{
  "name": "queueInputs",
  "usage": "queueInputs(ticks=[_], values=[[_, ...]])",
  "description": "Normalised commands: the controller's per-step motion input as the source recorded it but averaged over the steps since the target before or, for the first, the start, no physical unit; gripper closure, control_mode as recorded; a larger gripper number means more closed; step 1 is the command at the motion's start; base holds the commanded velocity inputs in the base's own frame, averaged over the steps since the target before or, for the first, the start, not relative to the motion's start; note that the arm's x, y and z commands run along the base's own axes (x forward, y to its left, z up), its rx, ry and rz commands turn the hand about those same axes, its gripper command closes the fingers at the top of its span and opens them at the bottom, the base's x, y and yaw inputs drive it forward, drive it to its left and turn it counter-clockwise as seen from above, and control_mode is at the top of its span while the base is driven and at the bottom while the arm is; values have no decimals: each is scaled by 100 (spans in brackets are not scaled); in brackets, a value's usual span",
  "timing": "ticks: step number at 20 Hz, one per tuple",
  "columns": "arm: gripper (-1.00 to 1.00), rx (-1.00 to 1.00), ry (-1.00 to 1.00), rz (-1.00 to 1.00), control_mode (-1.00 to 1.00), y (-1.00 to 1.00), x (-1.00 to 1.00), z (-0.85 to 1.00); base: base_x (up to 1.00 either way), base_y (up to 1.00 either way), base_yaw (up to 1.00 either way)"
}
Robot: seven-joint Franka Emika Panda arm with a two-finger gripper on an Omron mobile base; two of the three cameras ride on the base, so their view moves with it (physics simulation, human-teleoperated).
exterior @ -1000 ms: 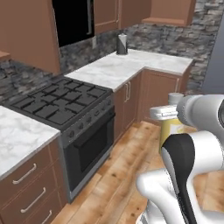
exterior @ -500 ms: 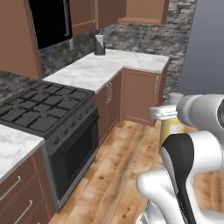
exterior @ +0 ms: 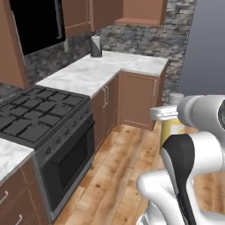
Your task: Sort all alcoholic drinks to one cabinet, and non-alcoholic drinks to the other.
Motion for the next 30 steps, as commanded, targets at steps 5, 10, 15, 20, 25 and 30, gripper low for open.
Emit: queueInputs(ticks=[5, 10, 15, 20, 25, 30], values=[[100, 0, 0, 0, 100, 0, 0, 0, 77, -18, 0], [100, 0, 0, 0, 100, 0, 0, 0, 78, -8, 0], [100, 0, 0, 0, 100, 0, 0, 0, 80, -2, -1], [100, 0, 0, 0, 100, 0, 0, 0, 83, -1, -2], [100, 0, 0, 0, 100, 0, 0, 0, 77, -11, -5], [100, 0, 0, 0, 100, 0, 0, 0, 70, -9, -10]])
